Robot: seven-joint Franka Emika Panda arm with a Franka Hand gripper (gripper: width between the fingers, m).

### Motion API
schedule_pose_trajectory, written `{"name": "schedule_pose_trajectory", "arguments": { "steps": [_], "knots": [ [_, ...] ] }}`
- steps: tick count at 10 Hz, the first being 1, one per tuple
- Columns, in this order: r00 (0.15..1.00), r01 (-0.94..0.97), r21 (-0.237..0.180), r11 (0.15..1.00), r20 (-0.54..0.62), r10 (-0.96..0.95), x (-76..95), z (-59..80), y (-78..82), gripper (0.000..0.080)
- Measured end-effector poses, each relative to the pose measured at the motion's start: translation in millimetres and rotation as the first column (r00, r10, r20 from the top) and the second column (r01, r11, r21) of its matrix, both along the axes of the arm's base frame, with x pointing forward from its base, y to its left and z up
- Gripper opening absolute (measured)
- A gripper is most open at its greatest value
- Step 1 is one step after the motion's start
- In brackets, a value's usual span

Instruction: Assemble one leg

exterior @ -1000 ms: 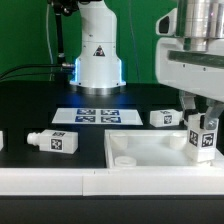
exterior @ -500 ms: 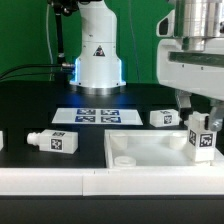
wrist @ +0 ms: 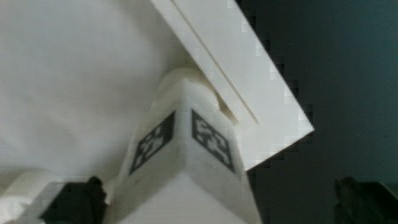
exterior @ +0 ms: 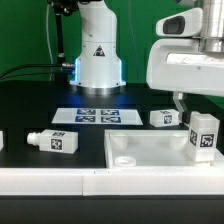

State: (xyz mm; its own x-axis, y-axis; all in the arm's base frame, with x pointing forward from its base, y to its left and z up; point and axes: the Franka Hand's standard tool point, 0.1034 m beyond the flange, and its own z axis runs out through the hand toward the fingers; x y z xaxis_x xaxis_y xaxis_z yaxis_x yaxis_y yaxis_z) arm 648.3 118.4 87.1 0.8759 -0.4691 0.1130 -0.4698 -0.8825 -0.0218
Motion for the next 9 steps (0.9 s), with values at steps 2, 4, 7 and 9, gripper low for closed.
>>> {"name": "schedule_pose_trajectory", "arguments": {
  "steps": [2, 4, 7, 9],
  "knots": [
    [0.995, -0.104, -0.013, 0.994, -0.005, 0.104, 0.0, -0.4, -2.5, 0.0649],
    [0.973, -0.23, 0.007, 0.973, -0.015, 0.23, -2.2, -5.0, -13.3, 0.0649],
    [0.96, -0.281, 0.015, 0.96, -0.013, 0.281, 0.5, -2.7, -2.8, 0.0649],
    [0.963, -0.268, 0.015, 0.963, -0.012, 0.268, 0.7, -3.0, -4.7, 0.0623]
  ]
}}
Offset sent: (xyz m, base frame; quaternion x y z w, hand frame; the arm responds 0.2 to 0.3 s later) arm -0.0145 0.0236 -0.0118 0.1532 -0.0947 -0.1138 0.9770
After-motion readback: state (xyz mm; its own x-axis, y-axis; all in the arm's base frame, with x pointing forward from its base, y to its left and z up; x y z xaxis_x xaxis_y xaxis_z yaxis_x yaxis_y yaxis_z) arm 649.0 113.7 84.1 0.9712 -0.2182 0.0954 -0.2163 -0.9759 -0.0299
